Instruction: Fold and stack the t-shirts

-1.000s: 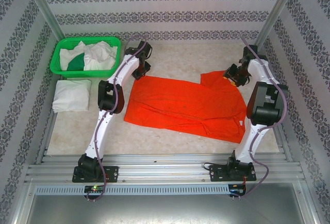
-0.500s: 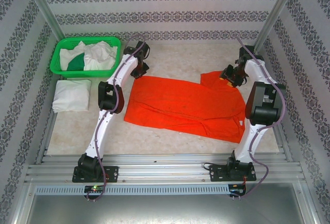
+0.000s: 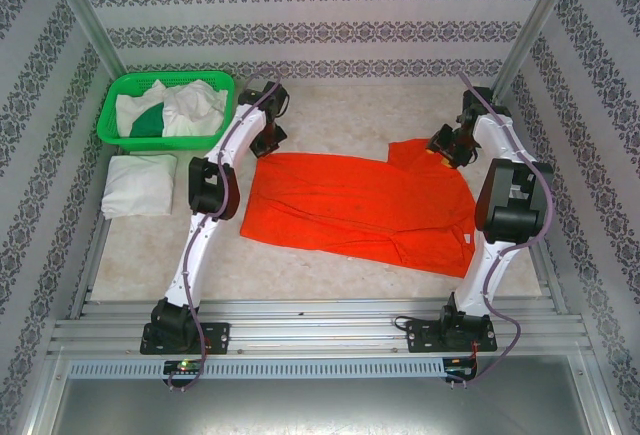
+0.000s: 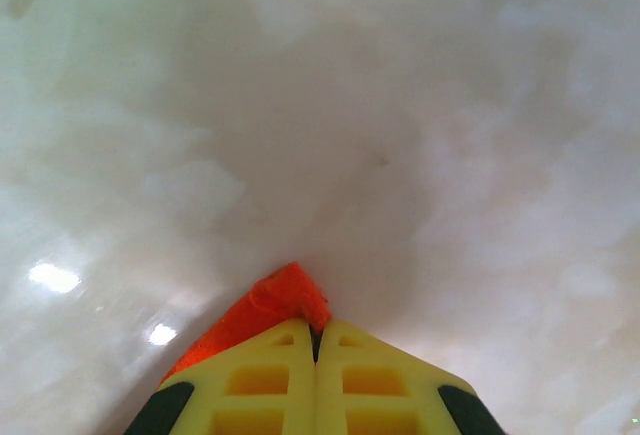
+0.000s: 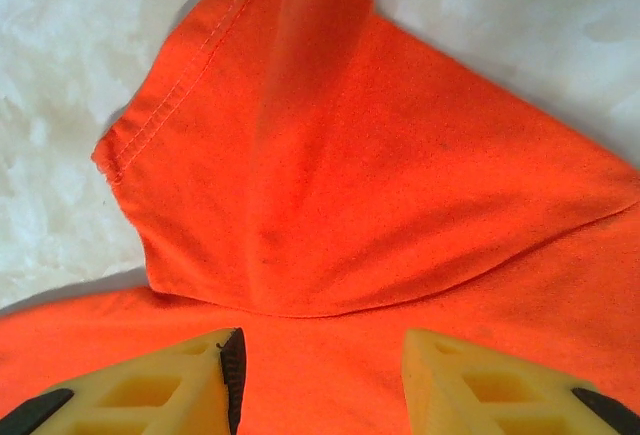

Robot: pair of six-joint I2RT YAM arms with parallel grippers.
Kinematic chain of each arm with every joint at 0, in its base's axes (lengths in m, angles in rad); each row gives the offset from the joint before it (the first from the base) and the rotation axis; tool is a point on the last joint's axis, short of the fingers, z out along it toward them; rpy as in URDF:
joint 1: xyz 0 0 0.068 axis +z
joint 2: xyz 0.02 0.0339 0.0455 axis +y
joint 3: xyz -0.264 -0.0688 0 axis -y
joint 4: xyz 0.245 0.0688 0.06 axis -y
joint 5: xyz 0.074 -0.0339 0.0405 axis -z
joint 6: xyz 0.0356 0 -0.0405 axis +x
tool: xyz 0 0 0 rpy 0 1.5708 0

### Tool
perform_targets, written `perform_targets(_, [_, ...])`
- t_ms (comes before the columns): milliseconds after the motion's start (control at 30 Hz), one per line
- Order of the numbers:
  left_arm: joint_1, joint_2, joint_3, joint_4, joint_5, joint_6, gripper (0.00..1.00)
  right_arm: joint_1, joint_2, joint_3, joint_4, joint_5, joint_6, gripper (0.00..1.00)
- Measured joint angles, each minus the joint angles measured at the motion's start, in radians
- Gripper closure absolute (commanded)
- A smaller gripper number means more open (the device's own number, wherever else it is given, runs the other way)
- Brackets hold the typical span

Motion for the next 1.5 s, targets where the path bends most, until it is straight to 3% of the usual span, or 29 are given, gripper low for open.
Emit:
perform_targets(167, [0.000,-0.070,-0.122,-0.016,0.000,0.003,1.00,0.000,0.014,0.028,-0.008,0.047,0.002,0.54])
perform_targets(267, [-0.001,-0.095,-0.161,-0.019,0.000,0.003,1.00,0.000,0.059,0.093,-0.013,0.067,0.001,0.60])
perform_targets(400, [0.000,-0.100,-0.163,-0.019,0.000,0.003,1.00,0.005,0.152,0.199,-0.026,0.091,-0.003,0.69])
perform_targets(633, [0.000,-0.100,-0.159,-0.019,0.005,0.002,1.00,0.016,0.275,0.304,-0.056,0.098,-0.004,0.70])
perform_targets(800, [0.000,-0.100,-0.157,-0.019,0.016,0.001,1.00,0.031,0.303,0.315,-0.078,0.100,0.011,0.75])
perform_targets(967, [0.000,-0.100,-0.157,-0.019,0.027,-0.003,1.00,0.039,0.316,0.323,-0.097,0.108,0.014,0.74])
perform_targets(1033, [0.000,-0.100,-0.157,-0.019,0.027,-0.005,1.00,0.039,0.321,0.323,-0.098,0.109,0.012,0.67])
perform_targets(1267, [0.000,-0.100,-0.157,-0.019,0.031,-0.006,1.00,0.039,0.313,0.311,-0.074,0.106,0.006,0.56])
perform_targets(1367, [0.000,-0.100,-0.157,-0.019,0.035,-0.006,1.00,0.037,0.267,0.258,-0.053,0.107,0.006,0.56])
perform_targets(1500, [0.000,-0.100,-0.157,-0.018,0.043,-0.005,1.00,0.032,0.187,0.189,-0.037,0.110,0.005,0.67])
